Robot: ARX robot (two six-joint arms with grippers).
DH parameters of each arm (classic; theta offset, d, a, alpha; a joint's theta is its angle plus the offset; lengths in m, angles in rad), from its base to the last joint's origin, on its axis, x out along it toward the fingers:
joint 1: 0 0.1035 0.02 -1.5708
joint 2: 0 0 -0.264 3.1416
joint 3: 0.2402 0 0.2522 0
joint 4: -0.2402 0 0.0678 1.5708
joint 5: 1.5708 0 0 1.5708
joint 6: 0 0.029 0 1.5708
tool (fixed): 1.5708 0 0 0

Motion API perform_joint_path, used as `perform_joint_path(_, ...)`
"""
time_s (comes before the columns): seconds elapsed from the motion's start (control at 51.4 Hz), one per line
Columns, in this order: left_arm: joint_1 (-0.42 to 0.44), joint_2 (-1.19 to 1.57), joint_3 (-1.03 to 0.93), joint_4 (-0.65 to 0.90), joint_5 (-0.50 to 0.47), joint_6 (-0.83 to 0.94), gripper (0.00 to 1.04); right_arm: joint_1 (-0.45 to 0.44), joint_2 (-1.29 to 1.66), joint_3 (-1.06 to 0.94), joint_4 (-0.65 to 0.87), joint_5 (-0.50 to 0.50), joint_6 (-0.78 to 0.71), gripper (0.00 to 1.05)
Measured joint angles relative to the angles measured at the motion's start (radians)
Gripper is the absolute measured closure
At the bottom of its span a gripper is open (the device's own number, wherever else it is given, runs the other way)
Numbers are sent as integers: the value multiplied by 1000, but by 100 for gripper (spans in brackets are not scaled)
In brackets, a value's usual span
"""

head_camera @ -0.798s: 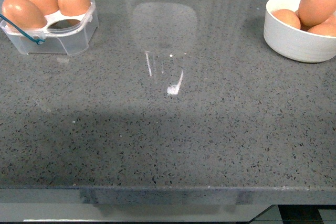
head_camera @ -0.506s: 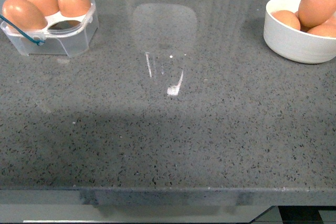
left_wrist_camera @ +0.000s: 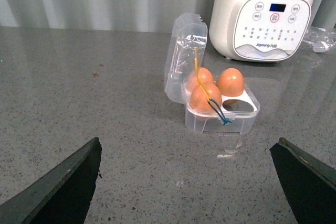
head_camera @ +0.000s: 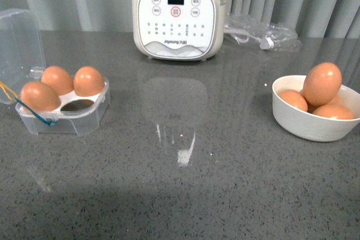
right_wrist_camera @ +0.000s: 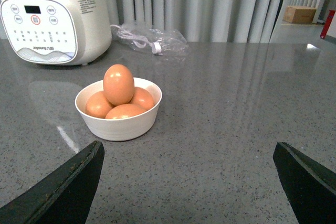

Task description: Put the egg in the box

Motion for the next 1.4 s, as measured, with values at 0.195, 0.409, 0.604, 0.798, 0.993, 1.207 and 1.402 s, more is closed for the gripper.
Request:
perform_joint_path(0.195,0,0,0,0,0,0,7,0,0,0,0,0,0,7)
perform_joint_path(0.409,0,0,0,0,0,0,7,0,0,0,0,0,0,7)
perform_joint_path(0.604,0,0,0,0,0,0,7,0,0,0,0,0,0,7)
perform_joint_path(0.798,0,0,0,0,0,0,7,3,3,0,-2,14,5,7)
perform_joint_path(0.993,0,0,0,0,0,0,7,11,481,126,291,199,420,7)
perform_joint_path(1.207,0,0,0,0,0,0,7,-13,888,311,499,-49,324,7)
perform_joint_path(1.402,0,0,0,0,0,0,7,20,1149,466,475,-117,114,7)
